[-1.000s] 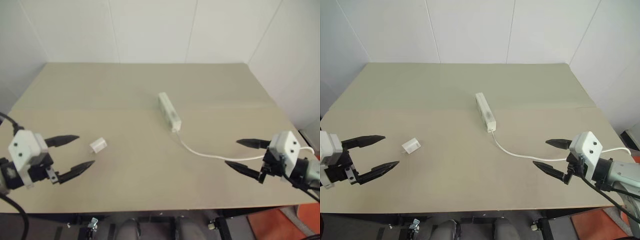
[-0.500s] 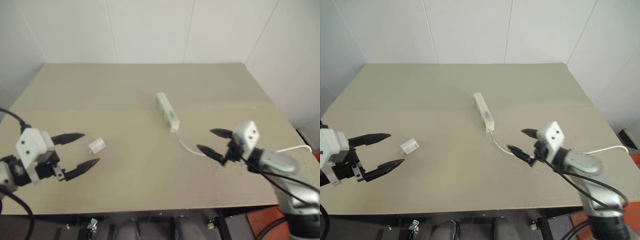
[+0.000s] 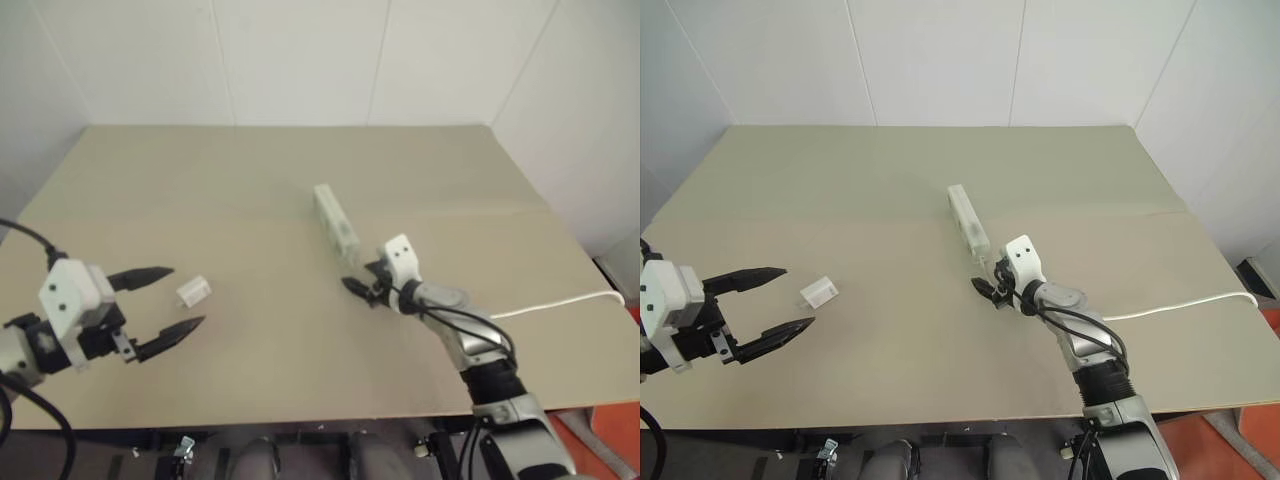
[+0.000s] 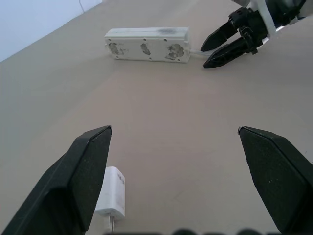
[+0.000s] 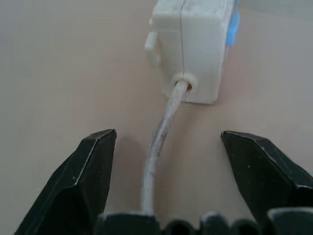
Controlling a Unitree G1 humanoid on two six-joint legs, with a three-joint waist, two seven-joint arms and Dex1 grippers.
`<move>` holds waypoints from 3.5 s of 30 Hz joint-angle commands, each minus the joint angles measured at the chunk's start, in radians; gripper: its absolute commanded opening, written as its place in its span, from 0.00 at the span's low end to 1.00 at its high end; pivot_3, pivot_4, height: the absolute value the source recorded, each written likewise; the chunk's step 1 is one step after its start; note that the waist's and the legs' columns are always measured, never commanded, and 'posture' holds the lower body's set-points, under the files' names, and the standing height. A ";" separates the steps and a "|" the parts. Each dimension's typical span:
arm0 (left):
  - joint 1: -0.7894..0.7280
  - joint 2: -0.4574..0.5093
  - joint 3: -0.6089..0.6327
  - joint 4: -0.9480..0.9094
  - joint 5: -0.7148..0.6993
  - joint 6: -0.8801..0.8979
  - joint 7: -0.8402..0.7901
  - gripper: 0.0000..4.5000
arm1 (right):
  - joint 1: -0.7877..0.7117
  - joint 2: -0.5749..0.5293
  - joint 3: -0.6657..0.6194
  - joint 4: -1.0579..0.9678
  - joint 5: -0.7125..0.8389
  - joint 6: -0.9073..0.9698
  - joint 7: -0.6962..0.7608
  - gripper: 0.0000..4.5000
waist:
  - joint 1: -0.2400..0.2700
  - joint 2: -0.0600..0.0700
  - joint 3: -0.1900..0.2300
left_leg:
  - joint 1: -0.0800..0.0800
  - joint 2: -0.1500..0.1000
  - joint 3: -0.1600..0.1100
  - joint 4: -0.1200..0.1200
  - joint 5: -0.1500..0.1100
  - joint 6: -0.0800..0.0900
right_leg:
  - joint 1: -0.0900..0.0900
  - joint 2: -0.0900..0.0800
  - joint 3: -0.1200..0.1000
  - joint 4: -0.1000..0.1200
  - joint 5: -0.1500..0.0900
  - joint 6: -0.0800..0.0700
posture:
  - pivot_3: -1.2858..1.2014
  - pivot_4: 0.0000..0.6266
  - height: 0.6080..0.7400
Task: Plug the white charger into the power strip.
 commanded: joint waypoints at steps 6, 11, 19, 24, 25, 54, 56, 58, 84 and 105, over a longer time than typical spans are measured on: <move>-0.003 -0.005 -0.005 -0.030 0.005 -0.031 0.018 1.00 | -0.001 0.015 0.023 0.025 -0.062 -0.103 0.018 0.22 | -0.001 0.000 0.000 | 0.000 0.000 0.000 0.000 0.000 0.000 | 0.000 0.000 0.000 0.000 0.000 0.000 | 0.52 0.24 1.00; -0.002 -0.007 -0.012 -0.035 0.005 -0.035 0.023 1.00 | 0.033 -0.030 0.064 -0.009 -0.138 -0.252 0.051 0.00 | 0.000 0.000 0.000 | 0.000 0.000 0.000 0.000 0.000 0.000 | 0.000 0.000 0.000 0.000 0.000 0.000 | 0.52 0.24 1.00; -0.018 0.001 -0.035 -0.028 0.004 -0.035 0.025 1.00 | 0.088 -0.156 0.088 0.028 -0.229 -0.913 0.168 0.00 | -0.002 0.000 0.000 | -0.001 0.000 0.000 0.000 0.000 0.000 | -0.001 0.000 0.000 0.000 0.000 0.000 | 0.52 0.24 1.00; -0.028 0.004 -0.044 -0.019 0.007 -0.035 0.021 1.00 | 0.112 -0.239 0.090 0.088 -0.148 -1.169 0.344 0.00 | -0.002 0.000 0.000 | 0.000 0.000 0.000 0.000 0.000 0.000 | 0.000 0.000 0.000 0.000 0.000 0.000 | 0.52 0.24 1.00; -0.030 0.004 -0.047 -0.019 0.009 -0.035 0.021 1.00 | 0.118 -0.262 0.096 0.102 -0.140 -1.195 0.388 0.00 | -0.001 0.000 0.000 | 0.000 0.000 0.000 0.000 0.000 0.000 | 0.000 0.000 0.000 0.000 0.000 0.000 | 0.52 0.24 1.00; -0.072 0.011 -0.088 -0.001 0.016 -0.034 -0.004 1.00 | 0.365 -0.129 0.057 -0.330 0.249 -0.377 0.248 0.99 | 0.005 0.001 0.000 | 0.002 0.000 -0.001 0.000 0.000 0.000 | 0.004 0.000 0.000 -0.001 0.000 0.000 | 0.52 0.24 1.00; -0.073 0.013 -0.087 -0.001 0.015 -0.032 -0.007 1.00 | 0.351 -0.101 0.071 -0.311 0.215 -0.387 0.244 0.99 | 0.005 0.001 0.000 | 0.002 0.000 -0.001 0.000 0.000 0.000 | 0.004 0.000 0.000 -0.001 0.000 0.000 | 0.52 0.24 1.00; -0.076 0.015 -0.087 -0.003 0.014 -0.030 -0.008 1.00 | 0.335 -0.079 0.081 -0.288 0.187 -0.395 0.251 0.99 | 0.003 0.001 0.000 | 0.002 0.000 -0.001 0.000 0.000 0.000 | 0.004 0.000 -0.001 -0.001 0.000 0.000 | 0.52 0.24 1.00; -0.090 0.013 -0.097 -0.005 0.012 -0.030 -0.005 1.00 | 0.215 0.026 0.088 0.018 0.058 -0.564 0.407 0.99 | 0.001 0.001 0.000 | 0.003 0.000 -0.001 0.000 0.000 0.000 | 0.004 0.000 -0.001 0.000 0.000 0.000 | 0.52 0.24 1.00; -0.094 0.013 -0.088 0.018 0.032 -0.049 -0.028 1.00 | 0.131 0.066 0.122 0.268 -0.010 -0.666 0.557 0.77 | -0.023 0.000 -0.001 | 0.008 0.001 0.000 0.000 0.000 0.000 | 0.006 0.001 0.000 0.001 0.000 0.000 | 0.52 0.24 1.00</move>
